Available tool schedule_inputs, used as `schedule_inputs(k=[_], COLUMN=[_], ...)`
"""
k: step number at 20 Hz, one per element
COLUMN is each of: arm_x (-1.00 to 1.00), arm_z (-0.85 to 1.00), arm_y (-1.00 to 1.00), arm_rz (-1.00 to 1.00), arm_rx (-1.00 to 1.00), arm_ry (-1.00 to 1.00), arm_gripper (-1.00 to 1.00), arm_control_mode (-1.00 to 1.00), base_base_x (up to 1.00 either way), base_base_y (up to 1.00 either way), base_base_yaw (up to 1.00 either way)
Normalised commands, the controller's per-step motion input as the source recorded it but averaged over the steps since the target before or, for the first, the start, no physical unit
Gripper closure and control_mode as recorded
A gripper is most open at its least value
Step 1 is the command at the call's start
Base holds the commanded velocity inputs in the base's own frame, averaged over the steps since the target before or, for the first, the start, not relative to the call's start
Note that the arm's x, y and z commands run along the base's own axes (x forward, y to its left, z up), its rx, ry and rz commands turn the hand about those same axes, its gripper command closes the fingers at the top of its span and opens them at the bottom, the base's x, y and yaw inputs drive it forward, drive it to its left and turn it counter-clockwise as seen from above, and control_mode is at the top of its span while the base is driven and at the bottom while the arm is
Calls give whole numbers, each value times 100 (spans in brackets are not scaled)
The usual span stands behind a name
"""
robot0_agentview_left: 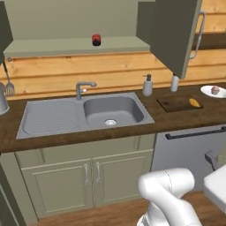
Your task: From the different types of pastries on the counter, select a croissant and place it on the cutting board. Then retrieve a jar of jam from the cabinet and place it alongside the croissant on the cutting board.
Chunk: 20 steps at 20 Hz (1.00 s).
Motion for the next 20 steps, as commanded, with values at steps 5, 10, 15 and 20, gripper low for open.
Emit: schedule_inputs(k=[5,10,15,20], arm_x=[0,0,0,0], arm_z=[0,0,0,0], arm_y=[0,0,0,0], arm_rz=[0,0,0,0], arm_rx=[0,0,0,0], arm_ry=[0,0,0,0], arm_gripper=[-100,-100,-100,-100], arm_control_mode=[100,100,100,100], base_base_x=[15,17,47,31], base_base_y=[22,24,65,15], base_base_yaw=[0,0,0,0])
